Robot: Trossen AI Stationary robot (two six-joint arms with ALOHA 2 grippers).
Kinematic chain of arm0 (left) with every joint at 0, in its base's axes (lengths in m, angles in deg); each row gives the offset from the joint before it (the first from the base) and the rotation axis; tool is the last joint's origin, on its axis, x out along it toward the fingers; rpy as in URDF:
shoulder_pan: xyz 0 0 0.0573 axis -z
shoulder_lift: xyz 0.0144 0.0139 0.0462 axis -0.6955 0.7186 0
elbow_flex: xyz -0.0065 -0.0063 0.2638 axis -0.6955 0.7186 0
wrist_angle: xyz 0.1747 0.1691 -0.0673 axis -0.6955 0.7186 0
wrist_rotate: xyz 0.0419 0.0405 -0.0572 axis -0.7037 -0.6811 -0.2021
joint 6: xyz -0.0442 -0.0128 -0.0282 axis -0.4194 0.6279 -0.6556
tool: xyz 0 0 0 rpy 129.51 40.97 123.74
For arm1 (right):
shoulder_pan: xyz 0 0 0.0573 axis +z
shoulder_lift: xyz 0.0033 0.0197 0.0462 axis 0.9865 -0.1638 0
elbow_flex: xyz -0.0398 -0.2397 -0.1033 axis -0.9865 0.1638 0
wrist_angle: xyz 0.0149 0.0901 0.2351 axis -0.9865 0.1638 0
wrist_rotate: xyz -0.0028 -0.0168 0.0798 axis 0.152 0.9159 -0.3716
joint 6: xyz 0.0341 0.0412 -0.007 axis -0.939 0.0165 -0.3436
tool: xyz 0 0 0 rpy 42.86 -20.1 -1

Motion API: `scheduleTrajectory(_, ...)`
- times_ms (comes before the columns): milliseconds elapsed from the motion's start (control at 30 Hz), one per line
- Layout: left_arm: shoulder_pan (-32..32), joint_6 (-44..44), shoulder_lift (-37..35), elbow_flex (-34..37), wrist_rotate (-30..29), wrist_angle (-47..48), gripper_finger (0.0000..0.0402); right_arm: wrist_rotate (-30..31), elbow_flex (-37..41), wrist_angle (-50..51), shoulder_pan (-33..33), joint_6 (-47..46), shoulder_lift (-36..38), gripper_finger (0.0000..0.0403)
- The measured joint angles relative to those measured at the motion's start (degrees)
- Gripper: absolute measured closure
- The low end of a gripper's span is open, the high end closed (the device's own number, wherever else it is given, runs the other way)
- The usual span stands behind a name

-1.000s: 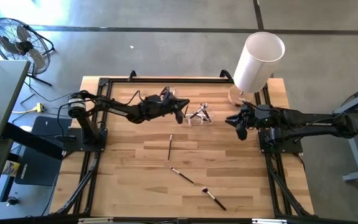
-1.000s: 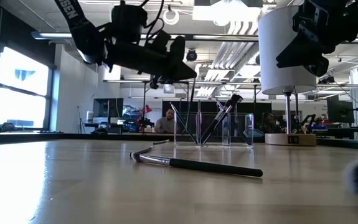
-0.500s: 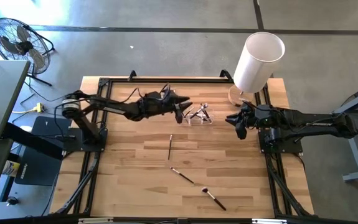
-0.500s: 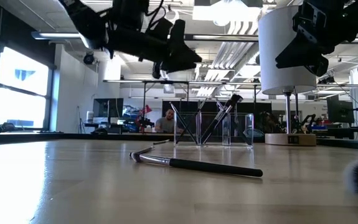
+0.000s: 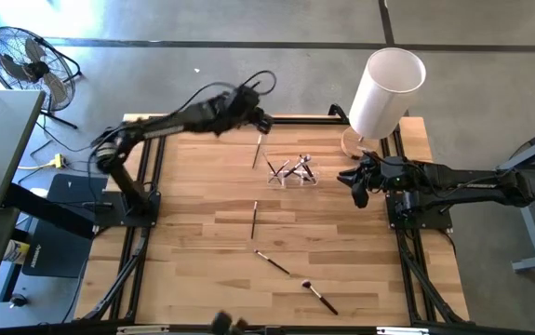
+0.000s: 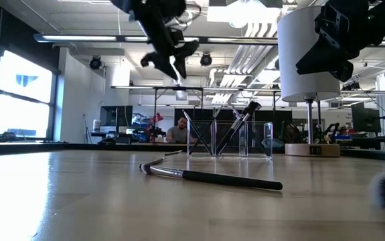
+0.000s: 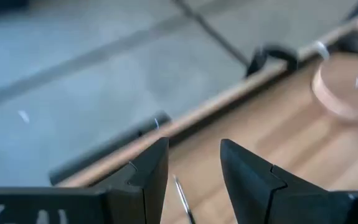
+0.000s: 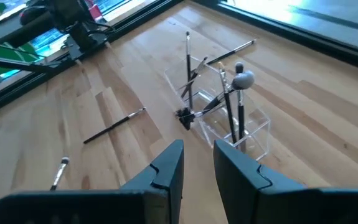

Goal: Put items in baskets/containers
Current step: Put the eyeshadow brush into the middle section of the transparent organizer

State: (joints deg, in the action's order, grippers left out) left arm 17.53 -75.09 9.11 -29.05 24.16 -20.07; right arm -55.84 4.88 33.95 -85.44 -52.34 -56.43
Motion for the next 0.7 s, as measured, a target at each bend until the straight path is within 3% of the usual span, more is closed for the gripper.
scheduleTrajectory(200,-9.13,-7.26,12.04,-16.03,15.85,16.39,0.0257,3.73,0.0,-0.1,0.0,-1.71,0.0,0.0321)
scheduleTrajectory(333,-12.06,-7.33,20.28,-23.36,20.23,20.98,0.0257,5.12,0.0,-0.07,0.0,-2.61,0.0,0.0321)
scheduleTrajectory(533,-13.35,-7.38,28.51,-27.83,29.37,24.69,0.0257,8.48,0.0,-0.03,0.0,-5.24,0.0,0.0321)
scheduleTrajectory(700,-13.61,-7.67,31.85,-28.38,29.68,24.58,0.0257,9.33,0.0,-0.03,0.0,-6.16,0.0,0.0321)
